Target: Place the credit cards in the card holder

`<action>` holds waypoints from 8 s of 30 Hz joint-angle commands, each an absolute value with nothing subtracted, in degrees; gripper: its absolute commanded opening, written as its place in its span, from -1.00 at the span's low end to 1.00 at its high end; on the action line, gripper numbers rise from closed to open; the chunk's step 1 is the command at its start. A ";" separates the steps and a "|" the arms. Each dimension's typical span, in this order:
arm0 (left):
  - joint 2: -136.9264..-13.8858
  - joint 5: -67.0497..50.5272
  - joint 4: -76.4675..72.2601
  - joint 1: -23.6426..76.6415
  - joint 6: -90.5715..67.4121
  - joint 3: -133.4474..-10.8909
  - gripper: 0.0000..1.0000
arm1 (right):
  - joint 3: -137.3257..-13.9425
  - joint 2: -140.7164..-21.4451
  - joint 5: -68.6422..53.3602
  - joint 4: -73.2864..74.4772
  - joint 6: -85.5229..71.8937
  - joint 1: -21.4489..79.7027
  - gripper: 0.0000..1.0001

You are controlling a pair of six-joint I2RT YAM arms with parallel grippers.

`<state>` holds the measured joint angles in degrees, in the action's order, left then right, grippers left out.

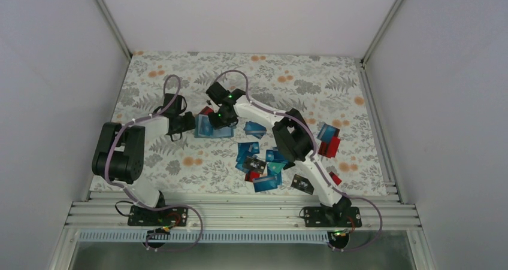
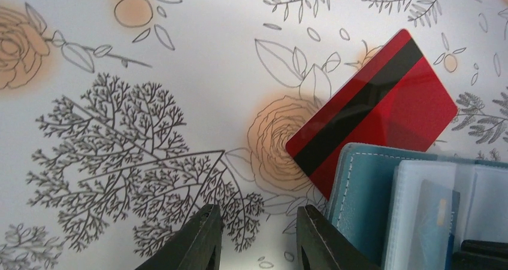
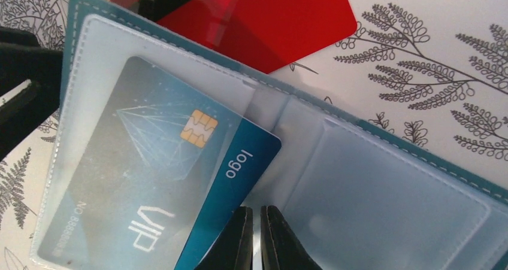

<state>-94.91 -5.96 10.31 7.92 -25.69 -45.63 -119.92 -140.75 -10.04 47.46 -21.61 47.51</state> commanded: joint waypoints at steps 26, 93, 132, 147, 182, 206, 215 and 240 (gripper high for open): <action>-99.98 -8.64 12.76 9.67 -25.84 -43.79 -0.38 | -123.17 -139.81 -12.64 41.53 -22.51 48.23 -0.92; -72.86 -5.15 12.70 59.85 -28.44 -39.96 -0.03 | -24.19 -69.11 -0.30 36.54 -52.80 37.00 0.83; -71.31 -3.02 11.21 59.86 -27.21 -38.52 -0.07 | -33.69 -59.48 -3.43 54.90 -59.80 38.91 0.99; -69.32 -3.23 9.70 59.93 -26.76 -37.01 -0.08 | -37.14 -70.09 -6.32 61.04 -60.95 37.36 1.00; -66.81 -2.35 9.93 59.38 -25.82 -36.42 -0.08 | -28.13 -71.70 -19.90 37.93 -78.79 39.44 0.99; -66.84 -1.92 10.72 58.93 -26.08 -37.26 -0.09 | -32.62 -73.04 -17.93 42.95 -80.14 47.64 -0.87; -67.17 -1.55 10.94 58.83 -26.52 -37.62 -0.10 | -34.10 -71.88 -20.37 44.37 -78.99 47.77 -0.92; -58.67 -7.03 26.71 37.42 -23.51 -48.48 -0.11 | -53.90 -69.01 -15.40 34.70 -51.76 36.27 -0.92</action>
